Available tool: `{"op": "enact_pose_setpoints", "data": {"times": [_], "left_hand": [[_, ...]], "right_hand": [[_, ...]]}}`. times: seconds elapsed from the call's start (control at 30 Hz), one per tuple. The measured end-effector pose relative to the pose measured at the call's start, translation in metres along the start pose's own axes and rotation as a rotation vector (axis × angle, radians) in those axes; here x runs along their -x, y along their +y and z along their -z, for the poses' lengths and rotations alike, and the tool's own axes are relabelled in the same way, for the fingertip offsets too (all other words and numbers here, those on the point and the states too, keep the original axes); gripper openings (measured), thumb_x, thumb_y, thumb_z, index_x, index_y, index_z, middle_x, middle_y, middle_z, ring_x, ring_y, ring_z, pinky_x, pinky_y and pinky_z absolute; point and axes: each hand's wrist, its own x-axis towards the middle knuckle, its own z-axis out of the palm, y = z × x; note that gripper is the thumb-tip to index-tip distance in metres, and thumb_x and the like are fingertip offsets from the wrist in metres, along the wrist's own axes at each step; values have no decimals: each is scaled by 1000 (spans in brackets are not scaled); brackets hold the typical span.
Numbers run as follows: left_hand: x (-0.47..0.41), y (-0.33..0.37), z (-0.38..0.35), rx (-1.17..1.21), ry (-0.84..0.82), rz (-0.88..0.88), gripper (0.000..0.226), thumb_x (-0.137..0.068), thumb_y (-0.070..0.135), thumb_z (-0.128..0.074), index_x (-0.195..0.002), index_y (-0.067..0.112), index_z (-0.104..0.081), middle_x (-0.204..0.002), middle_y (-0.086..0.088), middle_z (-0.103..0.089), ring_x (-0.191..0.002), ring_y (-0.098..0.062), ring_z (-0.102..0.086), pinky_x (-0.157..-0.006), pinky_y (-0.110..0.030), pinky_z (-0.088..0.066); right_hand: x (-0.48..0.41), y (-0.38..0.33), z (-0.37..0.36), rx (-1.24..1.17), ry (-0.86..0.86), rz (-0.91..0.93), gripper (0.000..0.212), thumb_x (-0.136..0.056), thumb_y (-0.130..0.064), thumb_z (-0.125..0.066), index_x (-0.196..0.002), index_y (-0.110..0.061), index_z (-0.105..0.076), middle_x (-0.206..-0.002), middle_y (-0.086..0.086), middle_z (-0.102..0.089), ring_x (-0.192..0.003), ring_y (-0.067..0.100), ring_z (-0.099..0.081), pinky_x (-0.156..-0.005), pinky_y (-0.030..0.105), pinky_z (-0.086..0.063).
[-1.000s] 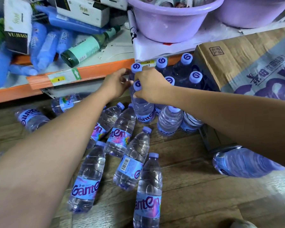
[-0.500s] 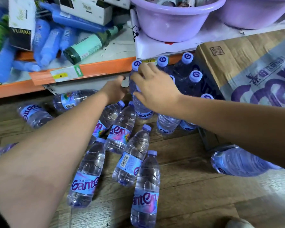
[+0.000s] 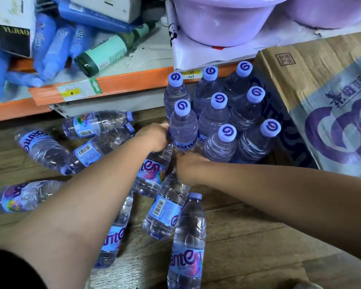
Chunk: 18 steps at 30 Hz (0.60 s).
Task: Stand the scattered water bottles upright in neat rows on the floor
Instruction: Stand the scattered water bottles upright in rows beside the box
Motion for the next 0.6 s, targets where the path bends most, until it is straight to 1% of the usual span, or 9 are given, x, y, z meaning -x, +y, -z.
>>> {"op": "enact_pose_setpoints", "data": {"times": [0.1,0.23,0.27,0.3,0.33,0.37,0.4,0.5,0.6], "left_hand": [[-6,1,-7,-54,-7,30,59,-88,42,-39,-142,18,-29,-135,-15,-54,-112,-36,-58,-90,-41,-50],[-11,1,-3,-49,-43,26,53,-84,46,-41,-129,21,-49,-136,-8,-56,-116,-33,-57,-96,-39,-48],[-12,0,-1,-11,-60,22,48,-84,43,-45,-126,21,-54,-133,-7,-58,-113,-31,-58,-93,-35,-49],[-12,0,2,38,-79,31,43,-84,38,-49,-121,20,-58,-126,-7,-61,-107,-30,-60,-87,-32,-50],[-11,-1,4,96,-91,43,38,-83,34,-53,-116,18,-61,-117,-8,-63,-98,-28,-61,-80,-30,-49],[-9,-2,6,148,-90,53,35,-81,32,-57,-111,16,-62,-107,-9,-65,-88,-26,-61,-73,-29,-48],[-8,-3,8,183,-74,56,34,-78,32,-59,-107,14,-63,-102,-9,-66,-81,-24,-60,-69,-29,-47],[1,-6,17,231,-5,44,41,-68,39,-64,-99,14,-62,-94,-7,-67,-78,-24,-63,-65,-29,-50],[12,-10,29,275,50,17,29,-67,31,-69,-88,17,-55,-87,-2,-64,-70,-22,-61,-56,-27,-46]], "right_hand": [[-12,-3,-6,-11,-49,56,39,-98,-13,-37,-133,-4,-50,-139,18,-47,-122,32,-52,-93,39,-47],[-19,-1,-3,-213,-53,-23,37,-101,-17,-34,-132,-4,-49,-137,16,-51,-123,30,-51,-100,34,-41],[-20,0,-1,-236,-72,-28,37,-101,-18,-35,-132,-3,-50,-135,16,-52,-121,30,-52,-99,34,-42],[-22,2,0,-245,-88,-26,37,-101,-19,-37,-130,-3,-51,-130,15,-55,-113,29,-57,-92,33,-46],[-24,3,1,-265,-95,-24,36,-99,-20,-40,-127,-3,-54,-121,14,-58,-98,26,-61,-79,30,-50],[-25,2,2,-296,-90,-32,35,-98,-22,-42,-125,-4,-56,-114,12,-60,-87,23,-61,-66,27,-48],[-27,1,3,-317,-80,-37,35,-96,-24,-45,-123,-5,-57,-114,11,-61,-87,23,-61,-62,26,-45],[-23,-3,7,-394,-57,-3,34,-91,-21,-47,-119,-8,-61,-119,13,-63,-100,26,-61,-75,26,-44],[-5,-7,21,-455,-31,67,31,-93,-18,-46,-116,-5,-64,-105,13,-63,-87,22,-53,-77,28,-43]]}}
